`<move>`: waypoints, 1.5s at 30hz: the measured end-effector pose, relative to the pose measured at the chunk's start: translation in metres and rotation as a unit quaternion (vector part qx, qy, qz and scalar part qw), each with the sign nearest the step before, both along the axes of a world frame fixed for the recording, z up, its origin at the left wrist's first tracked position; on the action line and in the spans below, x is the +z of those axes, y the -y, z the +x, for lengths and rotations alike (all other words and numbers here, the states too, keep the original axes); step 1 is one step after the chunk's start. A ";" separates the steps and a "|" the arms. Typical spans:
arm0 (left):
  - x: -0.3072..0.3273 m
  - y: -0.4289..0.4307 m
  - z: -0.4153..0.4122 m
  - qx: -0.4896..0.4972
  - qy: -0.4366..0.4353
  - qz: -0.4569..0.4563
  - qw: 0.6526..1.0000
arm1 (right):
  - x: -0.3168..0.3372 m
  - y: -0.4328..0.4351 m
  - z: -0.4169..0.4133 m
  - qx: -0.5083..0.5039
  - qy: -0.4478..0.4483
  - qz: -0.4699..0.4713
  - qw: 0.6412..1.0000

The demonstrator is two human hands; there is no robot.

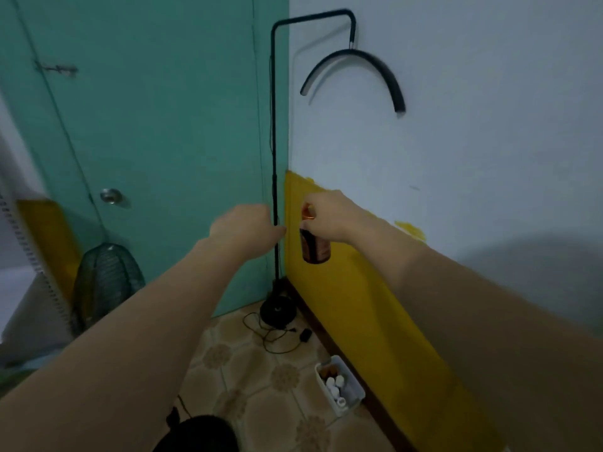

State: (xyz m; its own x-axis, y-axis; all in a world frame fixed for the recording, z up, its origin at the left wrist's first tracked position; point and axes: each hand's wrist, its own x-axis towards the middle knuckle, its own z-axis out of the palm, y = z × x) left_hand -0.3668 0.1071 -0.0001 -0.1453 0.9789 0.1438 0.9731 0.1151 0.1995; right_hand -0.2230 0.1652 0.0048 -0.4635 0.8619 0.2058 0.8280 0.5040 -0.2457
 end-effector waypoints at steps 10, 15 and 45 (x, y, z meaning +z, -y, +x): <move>-0.090 -0.199 0.000 -0.084 0.034 -0.032 0.995 | -0.117 -0.180 -0.001 -0.083 0.024 -0.087 0.992; -0.133 -0.287 0.002 -0.108 0.050 -0.067 0.991 | -0.171 -0.253 0.003 -0.115 0.027 -0.130 0.984; -0.698 -0.534 0.086 -0.272 -0.002 -0.281 0.920 | -0.772 -0.438 0.086 -0.286 0.043 -0.349 0.892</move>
